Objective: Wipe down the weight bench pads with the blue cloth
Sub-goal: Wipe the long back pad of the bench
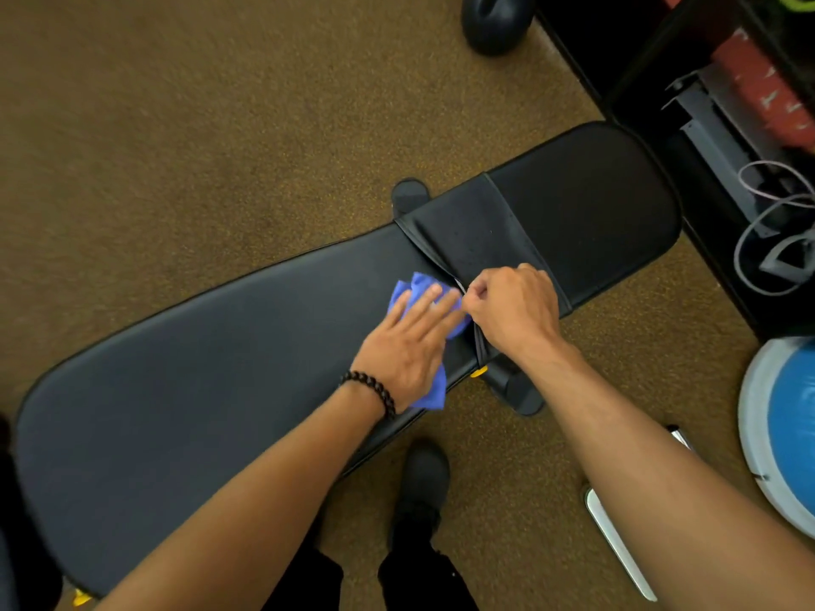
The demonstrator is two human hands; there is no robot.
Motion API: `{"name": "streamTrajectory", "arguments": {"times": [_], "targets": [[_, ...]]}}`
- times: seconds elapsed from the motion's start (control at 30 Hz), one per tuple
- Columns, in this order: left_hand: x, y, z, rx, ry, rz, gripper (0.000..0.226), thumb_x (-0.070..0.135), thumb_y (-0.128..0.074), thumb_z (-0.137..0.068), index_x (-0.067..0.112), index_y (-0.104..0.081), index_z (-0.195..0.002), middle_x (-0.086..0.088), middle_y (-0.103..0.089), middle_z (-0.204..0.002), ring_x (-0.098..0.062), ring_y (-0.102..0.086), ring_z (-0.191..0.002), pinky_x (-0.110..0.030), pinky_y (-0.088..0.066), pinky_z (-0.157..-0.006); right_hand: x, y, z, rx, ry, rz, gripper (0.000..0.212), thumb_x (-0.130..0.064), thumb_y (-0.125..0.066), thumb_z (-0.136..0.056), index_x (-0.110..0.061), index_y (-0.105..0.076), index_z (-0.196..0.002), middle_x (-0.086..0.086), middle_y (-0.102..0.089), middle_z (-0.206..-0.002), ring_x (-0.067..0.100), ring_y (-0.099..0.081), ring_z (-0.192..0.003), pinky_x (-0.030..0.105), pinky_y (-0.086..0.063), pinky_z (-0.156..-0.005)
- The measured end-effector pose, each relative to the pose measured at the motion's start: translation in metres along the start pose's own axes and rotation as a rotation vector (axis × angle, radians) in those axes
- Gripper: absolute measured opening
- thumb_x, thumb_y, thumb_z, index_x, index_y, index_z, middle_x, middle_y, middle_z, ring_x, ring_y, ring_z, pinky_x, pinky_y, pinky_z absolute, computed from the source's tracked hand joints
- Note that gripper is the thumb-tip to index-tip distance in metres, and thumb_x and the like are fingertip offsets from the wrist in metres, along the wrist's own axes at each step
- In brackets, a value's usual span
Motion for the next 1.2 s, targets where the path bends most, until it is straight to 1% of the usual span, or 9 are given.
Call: {"name": "streamTrajectory", "arguments": {"times": [0.1,0.17,0.33,0.43,0.73,0.87,1.0,1.1,1.2], "targets": [[-0.055,0.021,-0.026,0.089,0.163,-0.001,0.056,0.027,-0.031,-0.103,0.016,-0.037,-0.158,-0.004,-0.034,-0.165,-0.025,-0.021,-0.157,-0.051,-0.018,-0.127,0.001,-0.003,0.0,-0.006,-0.017,-0.02,0.017,-0.032,-0.061,-0.088,-0.026,-0.078,-0.087,0.001,-0.075,-0.08,0.026,-0.06,-0.092,0.039,-0.04,-0.087],[-0.086,0.029,-0.036,0.078,0.218,0.022,0.055,0.028,-0.028,-0.102,0.018,-0.042,-0.154,-0.001,-0.039,-0.162,-0.024,-0.023,-0.156,-0.052,-0.018,-0.127,0.002,-0.005,0.001,-0.009,-0.03,-0.034,0.017,-0.032,-0.062,-0.088,-0.026,-0.077,-0.085,-0.002,-0.074,-0.077,0.023,-0.059,-0.089,0.038,-0.04,-0.086],[-0.075,0.022,-0.036,0.115,0.392,0.043,0.052,0.026,-0.036,-0.104,0.021,-0.041,-0.155,0.002,-0.036,-0.164,-0.027,-0.018,-0.158,-0.054,-0.014,-0.127,-0.001,-0.008,0.006,0.014,-0.054,-0.085,0.017,-0.033,-0.062,-0.089,-0.027,-0.077,-0.086,-0.002,-0.074,-0.077,0.024,-0.059,-0.088,0.04,-0.043,-0.086],[-0.045,0.014,-0.026,0.147,0.502,0.081,0.056,0.027,-0.035,-0.104,0.02,-0.032,-0.159,0.001,-0.024,-0.169,-0.029,-0.012,-0.159,-0.054,-0.013,-0.127,-0.001,-0.01,0.008,0.01,-0.064,-0.108,0.019,-0.032,-0.06,-0.091,-0.028,-0.078,-0.09,-0.001,-0.076,-0.083,0.026,-0.061,-0.09,0.041,-0.043,-0.087],[0.037,-0.015,0.055,-0.048,0.065,0.037,0.069,0.032,-0.044,-0.105,0.027,-0.008,-0.165,0.002,-0.003,-0.173,-0.027,0.002,-0.16,-0.056,-0.013,-0.127,-0.011,-0.012,0.023,-0.027,-0.082,-0.193,0.02,-0.031,-0.061,-0.089,-0.025,-0.08,-0.089,0.0,-0.077,-0.084,0.028,-0.069,-0.09,0.041,-0.051,-0.089],[0.035,-0.023,0.113,-0.073,-0.132,-0.035,0.077,0.025,-0.051,-0.098,0.027,-0.013,-0.164,0.006,-0.005,-0.173,-0.025,-0.005,-0.16,-0.053,-0.017,-0.127,-0.004,-0.016,0.037,0.0,-0.128,-0.253,0.017,-0.03,-0.062,-0.087,-0.026,-0.079,-0.084,-0.003,-0.077,-0.08,0.026,-0.068,-0.088,0.041,-0.053,-0.085],[0.014,-0.029,0.201,-0.086,-0.211,-0.126,0.077,0.013,-0.047,-0.093,0.024,-0.019,-0.164,0.005,-0.012,-0.172,-0.027,-0.013,-0.158,-0.052,-0.034,-0.121,0.012,-0.016,0.054,0.029,-0.172,-0.264,0.017,-0.035,-0.064,-0.091,-0.028,-0.079,-0.094,-0.008,-0.077,-0.083,0.022,-0.066,-0.091,0.041,-0.052,-0.087],[0.002,-0.027,0.241,-0.111,-0.254,-0.207,0.078,0.012,-0.044,-0.089,0.023,-0.022,-0.163,0.004,-0.014,-0.172,-0.028,-0.009,-0.159,-0.052,-0.018,-0.125,0.019,-0.023,0.07,0.028,-0.194,-0.254,0.019,-0.034,-0.065,-0.092,-0.028,-0.079,-0.103,-0.01,-0.077,-0.088,0.02,-0.065,-0.095,0.041,-0.052,-0.09],[0.003,-0.026,0.228,-0.144,-0.262,-0.202,0.082,0.016,-0.055,-0.089,0.025,-0.023,-0.163,0.006,-0.013,-0.172,-0.027,-0.012,-0.158,-0.052,-0.013,-0.125,0.022,-0.029,0.08,0.025,-0.222,-0.275,0.024,-0.033,-0.065,-0.092,-0.027,-0.077,-0.111,-0.008,-0.077,-0.096,0.019,-0.065,-0.1,0.04,-0.054,-0.09]]}}
Point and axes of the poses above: each hand's wrist, its own z-axis away from the middle knuckle, its own y-axis out of the back of the hand, x = y × z, the point moved 8 cm from there along -z, towards the middle knuckle
